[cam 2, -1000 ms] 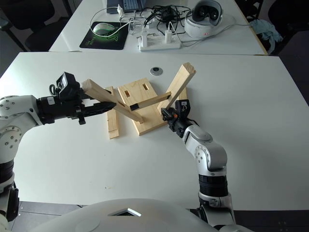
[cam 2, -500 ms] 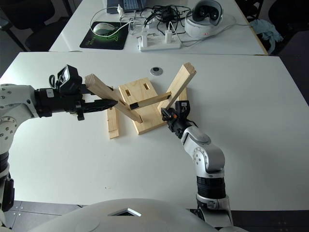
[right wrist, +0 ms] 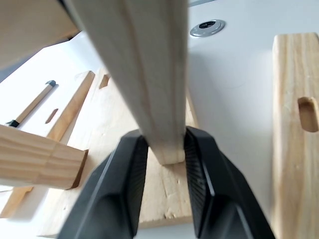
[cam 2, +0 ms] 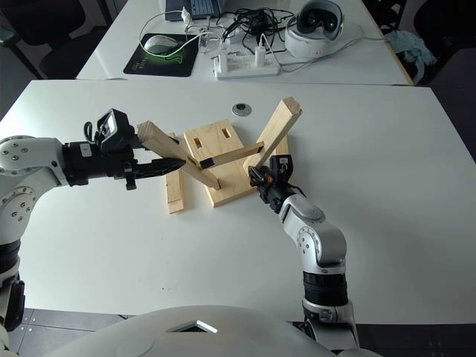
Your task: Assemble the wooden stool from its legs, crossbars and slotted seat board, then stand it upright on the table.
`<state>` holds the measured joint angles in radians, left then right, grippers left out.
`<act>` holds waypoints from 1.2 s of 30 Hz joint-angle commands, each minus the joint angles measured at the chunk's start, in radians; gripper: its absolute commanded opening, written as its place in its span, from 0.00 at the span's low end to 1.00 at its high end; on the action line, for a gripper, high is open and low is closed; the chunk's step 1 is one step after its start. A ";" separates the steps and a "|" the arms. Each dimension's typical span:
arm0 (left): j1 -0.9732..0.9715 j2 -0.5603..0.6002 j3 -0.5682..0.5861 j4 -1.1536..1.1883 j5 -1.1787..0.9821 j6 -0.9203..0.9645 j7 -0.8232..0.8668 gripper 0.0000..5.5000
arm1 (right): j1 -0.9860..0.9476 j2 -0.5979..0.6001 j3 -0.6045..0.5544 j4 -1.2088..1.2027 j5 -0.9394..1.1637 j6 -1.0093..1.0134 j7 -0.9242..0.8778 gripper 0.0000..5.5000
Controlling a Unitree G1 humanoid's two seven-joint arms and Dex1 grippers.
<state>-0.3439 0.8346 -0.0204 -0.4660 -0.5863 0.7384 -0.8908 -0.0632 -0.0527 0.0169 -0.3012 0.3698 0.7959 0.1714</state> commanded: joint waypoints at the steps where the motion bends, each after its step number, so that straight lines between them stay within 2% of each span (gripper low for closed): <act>1: 0.012 0.010 -0.047 -0.005 0.046 0.012 0.016 0.37 | 0.021 0.002 0.011 0.023 0.003 0.041 -0.006 0.19; 10: -0.048 0.029 -0.069 -0.036 0.038 0.098 0.036 0.37 | 0.025 0.006 0.011 0.021 0.002 0.037 -0.013 0.19; 14: -0.130 -0.022 -0.075 -0.064 -0.018 0.224 0.088 0.37 | 0.032 0.014 0.014 0.017 0.001 0.029 -0.020 0.19; 22: -0.152 -0.063 -0.102 -0.085 -0.022 0.325 0.147 0.37 | 0.045 0.022 0.019 0.014 -0.001 0.018 -0.029 0.19; 27: -0.116 -0.034 -0.114 -0.086 -0.008 0.297 0.121 0.37 | 0.055 0.026 0.024 0.008 -0.002 0.013 -0.037 0.19; 33: -0.011 0.069 -0.126 0.009 0.078 0.164 0.041 0.37 | 0.053 0.023 0.027 0.017 -0.002 0.009 -0.034 0.18; 36: 0.001 0.073 -0.142 0.029 0.098 0.123 0.032 0.37 | 0.048 0.021 0.027 0.020 0.000 0.013 -0.032 0.18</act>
<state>-0.4041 0.8702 -0.1055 -0.4818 -0.5517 0.8370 -0.8532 -0.0380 -0.0328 0.0311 -0.3107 0.3616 0.7647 0.1321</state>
